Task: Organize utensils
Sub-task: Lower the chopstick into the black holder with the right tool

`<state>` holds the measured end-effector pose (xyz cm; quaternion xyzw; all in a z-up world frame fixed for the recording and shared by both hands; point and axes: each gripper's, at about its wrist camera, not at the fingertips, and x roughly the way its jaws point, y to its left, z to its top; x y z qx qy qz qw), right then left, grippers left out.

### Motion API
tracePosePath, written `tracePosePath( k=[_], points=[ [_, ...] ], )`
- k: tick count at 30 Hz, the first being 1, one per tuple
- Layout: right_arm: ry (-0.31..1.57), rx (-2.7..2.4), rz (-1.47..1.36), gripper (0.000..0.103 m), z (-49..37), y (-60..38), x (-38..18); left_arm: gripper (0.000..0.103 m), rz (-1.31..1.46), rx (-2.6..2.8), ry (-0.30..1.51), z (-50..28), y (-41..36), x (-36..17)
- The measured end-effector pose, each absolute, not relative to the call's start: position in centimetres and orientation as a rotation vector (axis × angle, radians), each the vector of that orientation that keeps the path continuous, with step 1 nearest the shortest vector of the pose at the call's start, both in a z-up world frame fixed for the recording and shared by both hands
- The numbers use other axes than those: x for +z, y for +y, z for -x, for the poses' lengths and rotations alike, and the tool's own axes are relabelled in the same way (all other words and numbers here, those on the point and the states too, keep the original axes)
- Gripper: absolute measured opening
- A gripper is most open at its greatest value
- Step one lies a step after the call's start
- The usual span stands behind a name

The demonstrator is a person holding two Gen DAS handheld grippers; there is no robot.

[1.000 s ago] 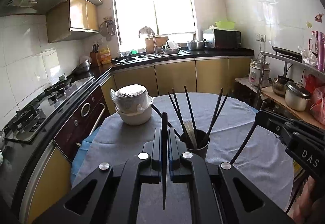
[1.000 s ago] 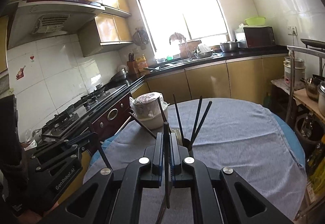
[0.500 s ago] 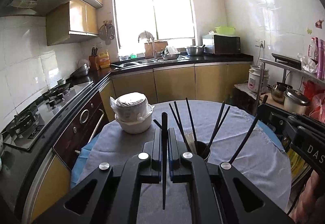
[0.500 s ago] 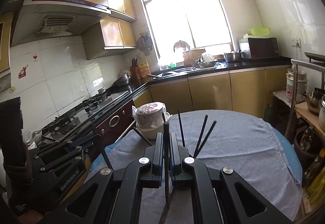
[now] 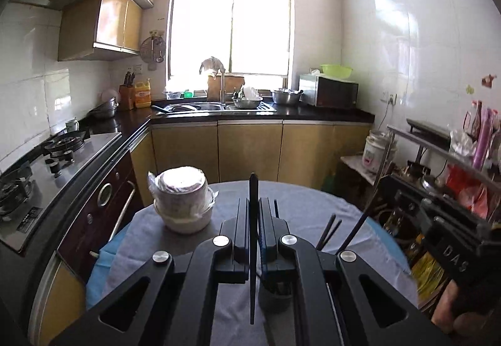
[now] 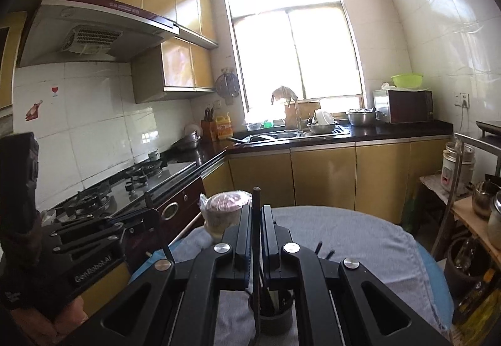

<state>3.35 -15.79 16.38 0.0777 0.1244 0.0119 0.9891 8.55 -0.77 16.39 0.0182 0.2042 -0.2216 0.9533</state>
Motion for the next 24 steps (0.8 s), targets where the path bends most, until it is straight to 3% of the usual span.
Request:
tracePosePath(
  k=[9,24],
  points=[
    [0.216,-0.031,-0.161,0.006,-7.0,-15.9,16.2,0.006,0.121,-0.507,0.38,-11.2,-1.3,17.2],
    [0.418,-0.033,-0.223,0.006,-9.2,-18.2,8.9,0.006,0.095,-0.48,0.474,-13.1,-2.5,8.2]
  ],
)
